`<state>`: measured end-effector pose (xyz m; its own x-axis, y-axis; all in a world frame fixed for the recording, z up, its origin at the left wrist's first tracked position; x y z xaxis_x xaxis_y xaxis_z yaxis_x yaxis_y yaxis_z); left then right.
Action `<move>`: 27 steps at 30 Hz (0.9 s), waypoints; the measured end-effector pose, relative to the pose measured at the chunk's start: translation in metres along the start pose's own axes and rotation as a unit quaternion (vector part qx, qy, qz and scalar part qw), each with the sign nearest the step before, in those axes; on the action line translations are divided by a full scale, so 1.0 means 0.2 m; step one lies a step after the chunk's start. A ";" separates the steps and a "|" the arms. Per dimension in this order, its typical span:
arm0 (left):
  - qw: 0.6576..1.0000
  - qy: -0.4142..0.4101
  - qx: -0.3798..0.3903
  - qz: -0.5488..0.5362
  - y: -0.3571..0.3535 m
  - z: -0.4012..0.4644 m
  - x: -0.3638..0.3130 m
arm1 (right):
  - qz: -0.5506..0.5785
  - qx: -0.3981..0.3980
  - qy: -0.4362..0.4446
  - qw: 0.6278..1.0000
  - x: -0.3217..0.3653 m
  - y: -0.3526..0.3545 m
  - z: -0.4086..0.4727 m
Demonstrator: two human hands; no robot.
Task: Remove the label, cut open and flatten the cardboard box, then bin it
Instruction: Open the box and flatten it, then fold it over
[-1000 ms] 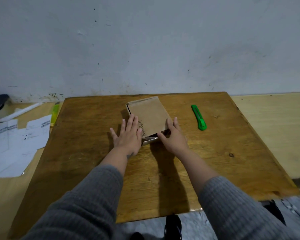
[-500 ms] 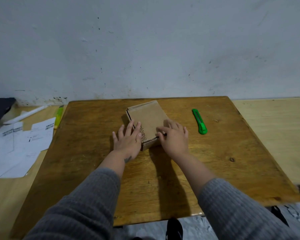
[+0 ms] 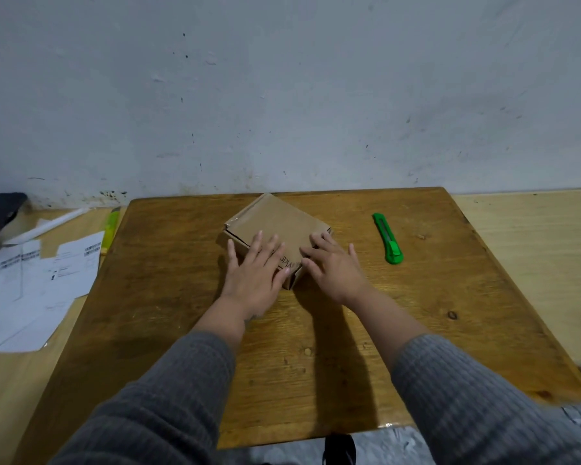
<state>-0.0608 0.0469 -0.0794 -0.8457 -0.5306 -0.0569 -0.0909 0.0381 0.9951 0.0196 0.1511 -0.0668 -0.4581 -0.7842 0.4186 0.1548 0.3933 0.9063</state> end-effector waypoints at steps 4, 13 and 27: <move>0.997 -0.034 0.029 0.060 -0.03 0.05 0.01 | 0.050 -0.001 0.002 0.999 0.00 0.04 0.04; 0.999 -0.005 0.037 0.033 -0.03 0.11 -0.01 | 0.050 -0.036 -0.055 0.997 -0.02 0.06 0.08; 0.998 -0.012 0.064 -0.009 -0.03 0.14 0.01 | 0.134 -0.139 -0.042 0.980 -0.04 0.10 0.02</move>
<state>-0.0765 0.0699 -0.0874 -0.8554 -0.5121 -0.0778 -0.1715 0.1384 0.9754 0.0240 0.1672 -0.0525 -0.4376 -0.6233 0.6481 0.5063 0.4248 0.7505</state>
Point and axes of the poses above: each hand's wrist, its own z-axis towards the middle knuckle, its own y-axis out of the back of the hand, x = y × z, the point moved 9 cm from there along z, towards the middle knuckle, and after that the axes turned 1 degree about y, right-handed, at the moved point
